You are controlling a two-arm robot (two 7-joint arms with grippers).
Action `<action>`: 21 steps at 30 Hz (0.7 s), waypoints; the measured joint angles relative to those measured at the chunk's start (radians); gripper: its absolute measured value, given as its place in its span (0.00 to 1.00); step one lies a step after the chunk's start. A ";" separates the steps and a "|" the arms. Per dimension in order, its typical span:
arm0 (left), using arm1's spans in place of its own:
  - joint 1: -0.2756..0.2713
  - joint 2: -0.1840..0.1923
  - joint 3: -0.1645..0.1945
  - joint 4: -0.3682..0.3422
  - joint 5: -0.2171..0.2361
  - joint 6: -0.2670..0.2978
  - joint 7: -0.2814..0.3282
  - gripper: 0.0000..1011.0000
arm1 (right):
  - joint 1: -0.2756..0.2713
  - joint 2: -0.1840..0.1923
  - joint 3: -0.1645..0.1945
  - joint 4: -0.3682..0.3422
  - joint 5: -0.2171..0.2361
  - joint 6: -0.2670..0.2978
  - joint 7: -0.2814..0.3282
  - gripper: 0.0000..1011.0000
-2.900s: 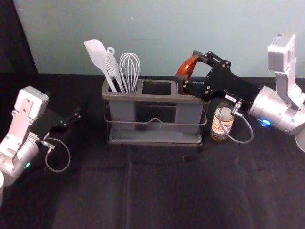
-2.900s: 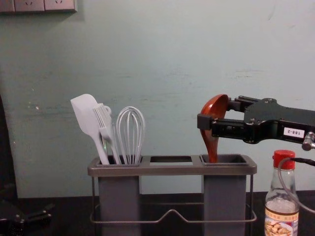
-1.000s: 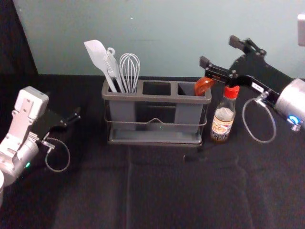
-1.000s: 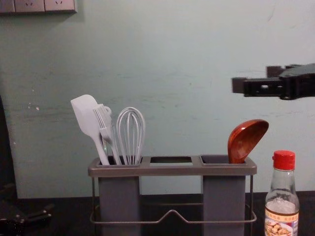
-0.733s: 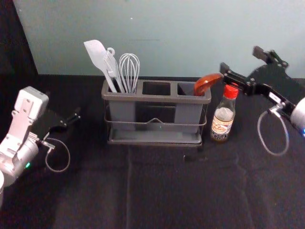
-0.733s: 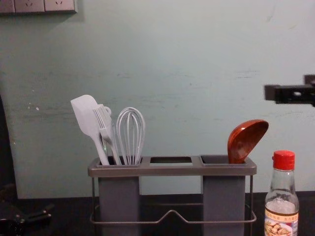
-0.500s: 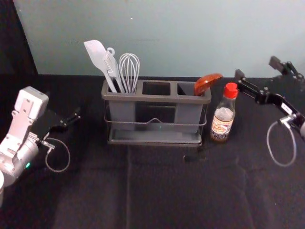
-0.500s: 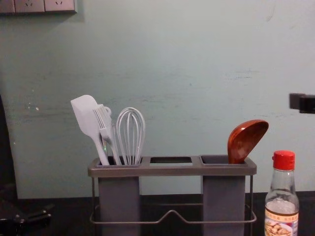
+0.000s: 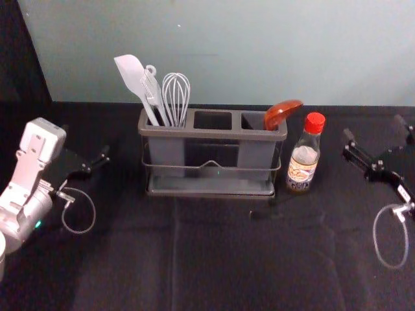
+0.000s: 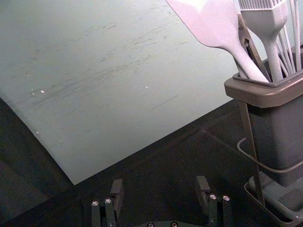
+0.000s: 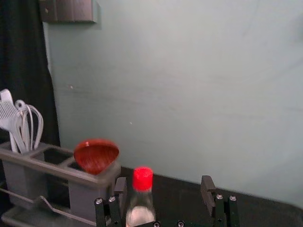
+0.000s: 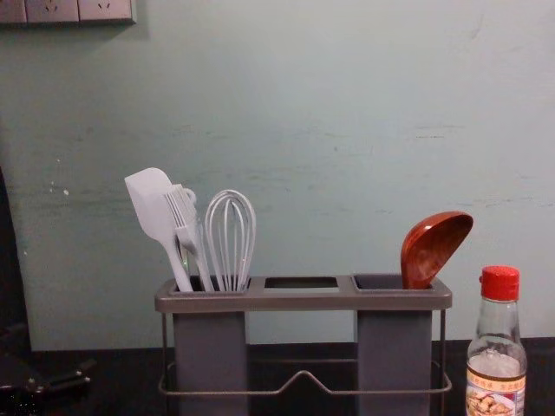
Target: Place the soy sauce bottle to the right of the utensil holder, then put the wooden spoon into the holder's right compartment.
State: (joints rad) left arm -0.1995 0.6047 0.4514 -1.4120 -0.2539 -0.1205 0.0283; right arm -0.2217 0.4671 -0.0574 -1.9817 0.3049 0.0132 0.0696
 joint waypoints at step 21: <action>0.000 0.000 0.000 0.000 0.000 0.000 0.000 0.99 | 0.008 -0.098 -0.038 0.198 -0.020 -0.086 0.057 0.99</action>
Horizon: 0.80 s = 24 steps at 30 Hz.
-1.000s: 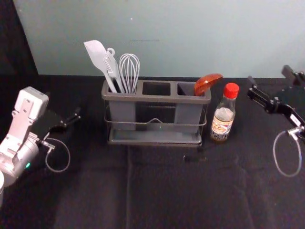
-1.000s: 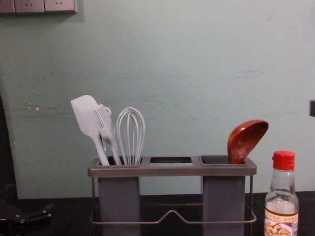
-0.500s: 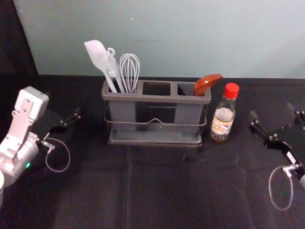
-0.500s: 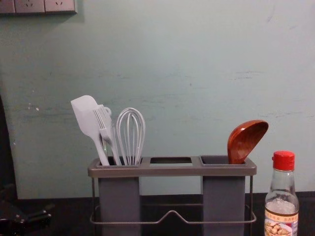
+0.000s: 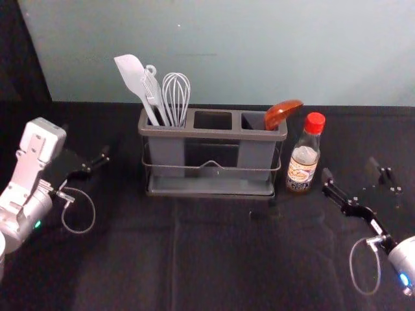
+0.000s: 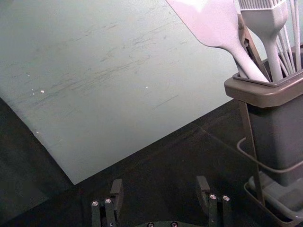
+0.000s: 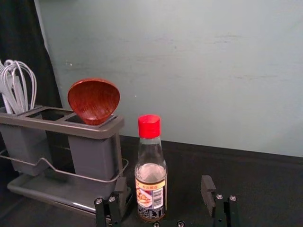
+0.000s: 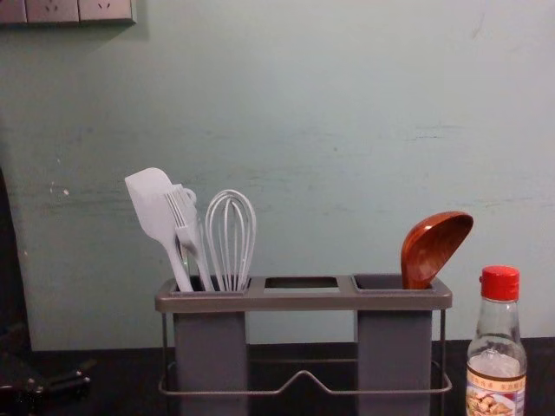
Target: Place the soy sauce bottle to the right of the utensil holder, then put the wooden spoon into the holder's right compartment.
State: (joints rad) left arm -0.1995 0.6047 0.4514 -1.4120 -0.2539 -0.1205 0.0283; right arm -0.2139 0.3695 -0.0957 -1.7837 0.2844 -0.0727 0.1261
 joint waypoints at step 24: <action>0.000 0.000 0.000 0.000 0.000 0.000 0.000 0.99 | 0.003 -0.003 -0.001 0.002 -0.009 0.008 0.000 0.99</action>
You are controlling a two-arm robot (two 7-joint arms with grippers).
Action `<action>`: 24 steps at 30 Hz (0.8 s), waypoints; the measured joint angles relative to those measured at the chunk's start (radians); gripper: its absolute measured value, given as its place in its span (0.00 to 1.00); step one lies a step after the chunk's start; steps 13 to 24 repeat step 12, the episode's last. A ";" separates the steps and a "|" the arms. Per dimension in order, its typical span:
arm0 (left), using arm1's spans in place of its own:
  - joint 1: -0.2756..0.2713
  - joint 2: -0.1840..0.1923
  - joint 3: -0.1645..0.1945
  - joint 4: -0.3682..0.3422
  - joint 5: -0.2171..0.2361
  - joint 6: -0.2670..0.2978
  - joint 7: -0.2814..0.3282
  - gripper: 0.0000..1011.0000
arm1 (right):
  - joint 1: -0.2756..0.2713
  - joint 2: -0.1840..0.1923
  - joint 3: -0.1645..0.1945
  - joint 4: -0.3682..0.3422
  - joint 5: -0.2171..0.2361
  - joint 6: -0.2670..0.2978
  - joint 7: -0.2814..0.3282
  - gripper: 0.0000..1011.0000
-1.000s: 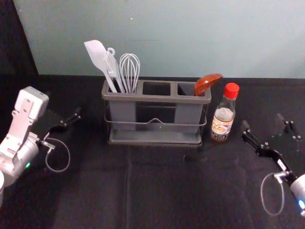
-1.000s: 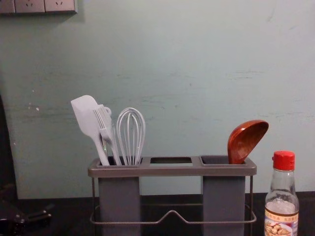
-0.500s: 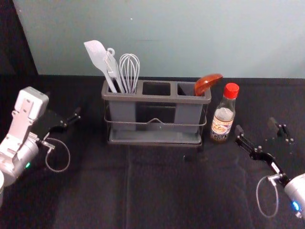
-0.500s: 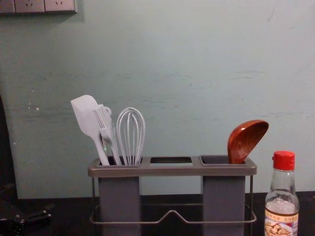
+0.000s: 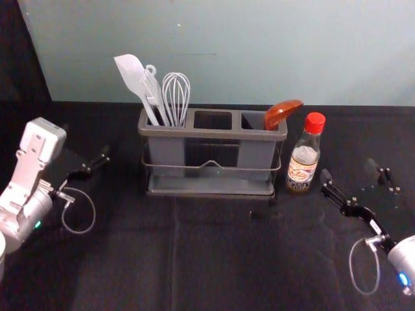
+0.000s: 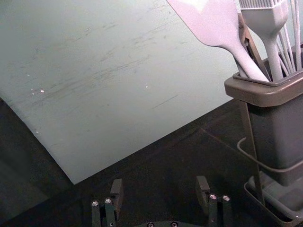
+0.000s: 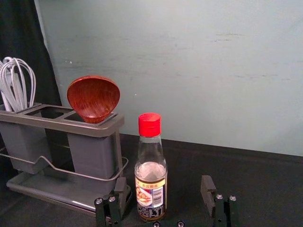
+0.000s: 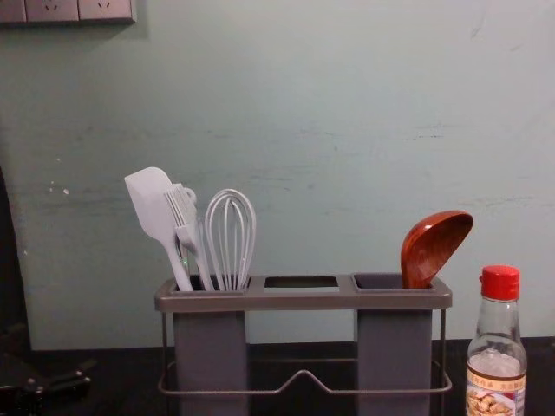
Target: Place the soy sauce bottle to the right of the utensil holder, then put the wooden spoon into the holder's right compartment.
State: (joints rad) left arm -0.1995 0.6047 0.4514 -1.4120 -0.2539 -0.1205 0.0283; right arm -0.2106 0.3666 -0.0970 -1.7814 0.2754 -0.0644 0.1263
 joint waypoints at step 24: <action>0.000 0.000 0.000 0.000 0.000 0.000 0.000 0.99 | 0.000 0.001 0.000 -0.001 0.002 0.000 0.001 0.99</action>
